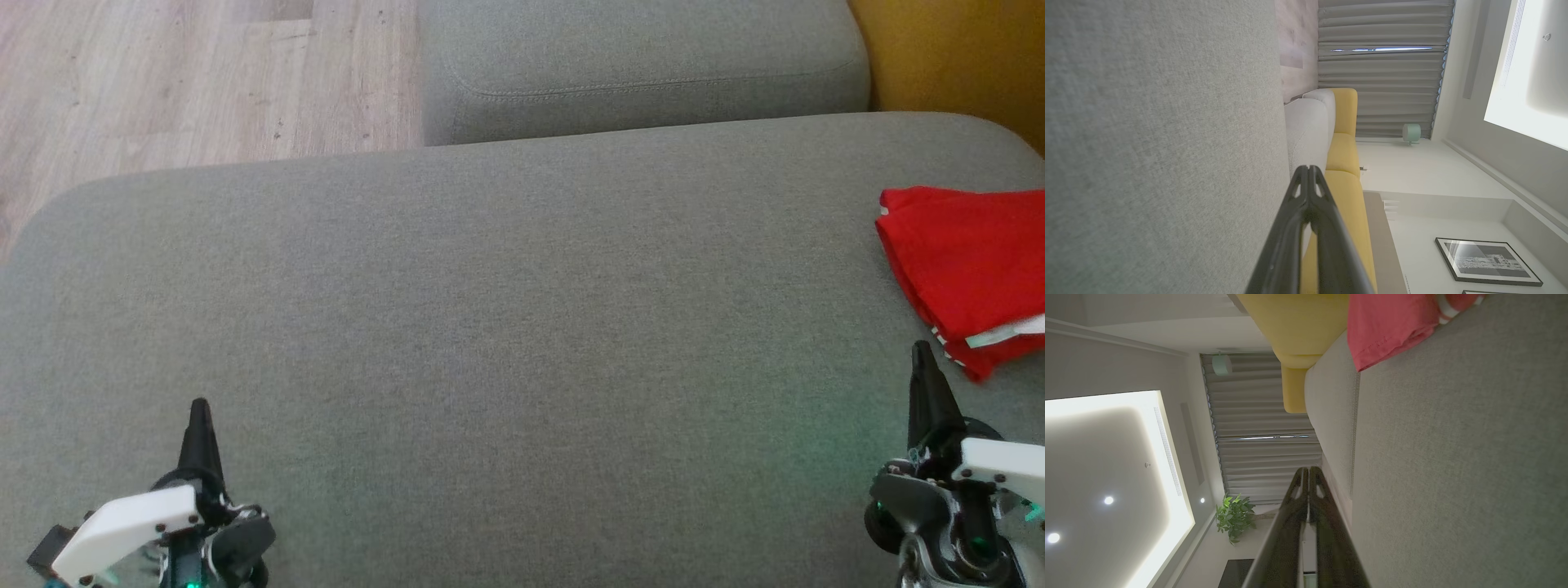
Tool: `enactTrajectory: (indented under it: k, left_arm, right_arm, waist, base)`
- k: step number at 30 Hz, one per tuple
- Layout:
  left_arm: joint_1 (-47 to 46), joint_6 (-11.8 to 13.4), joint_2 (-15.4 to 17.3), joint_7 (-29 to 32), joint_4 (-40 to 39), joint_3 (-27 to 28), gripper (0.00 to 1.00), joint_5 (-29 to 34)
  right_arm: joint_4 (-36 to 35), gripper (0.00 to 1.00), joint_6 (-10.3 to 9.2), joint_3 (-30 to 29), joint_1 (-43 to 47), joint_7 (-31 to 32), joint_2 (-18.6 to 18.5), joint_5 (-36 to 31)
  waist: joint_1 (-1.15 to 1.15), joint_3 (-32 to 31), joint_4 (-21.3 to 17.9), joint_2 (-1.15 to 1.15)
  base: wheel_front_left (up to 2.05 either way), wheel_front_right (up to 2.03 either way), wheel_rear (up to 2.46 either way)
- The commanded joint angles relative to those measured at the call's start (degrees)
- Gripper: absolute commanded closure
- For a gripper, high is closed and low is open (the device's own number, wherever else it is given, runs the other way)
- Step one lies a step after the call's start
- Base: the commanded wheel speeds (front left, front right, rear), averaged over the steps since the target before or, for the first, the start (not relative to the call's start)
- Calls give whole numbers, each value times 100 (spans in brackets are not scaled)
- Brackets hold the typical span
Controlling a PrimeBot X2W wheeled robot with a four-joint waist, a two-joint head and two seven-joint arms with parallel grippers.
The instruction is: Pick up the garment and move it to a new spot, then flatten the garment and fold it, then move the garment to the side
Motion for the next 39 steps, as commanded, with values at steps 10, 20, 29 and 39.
enactTrajectory:
  k: [10, 20, 29, 39]
  left_arm:
    - [-285, -40, 20, 24, -158, 230, 100, 79]
    - [-285, -40, 16, 29, -157, 236, 100, 84]
    - [-286, -40, 13, 32, -157, 240, 100, 87]
    - [-286, -40, 11, 35, -157, 244, 100, 90]
  right_arm:
    - [-176, 100, 42, 109, -277, 48, -30, -42]
    - [-176, 100, 42, 105, -277, 51, -27, -45]
    - [-176, 100, 42, 102, -278, 54, -25, -48]
    - [-175, 100, 42, 99, -278, 56, -23, -50]
  waist:
    - [0, 0, 0, 0]
    - [0, 0, 0, 0]
    - [0, 0, 0, 0]
    - [0, 0, 0, 0]
  base:
    - [0, 0, 0]
    - [0, 0, 0]
    - [0, 0, 0]
    - [0, 0, 0]
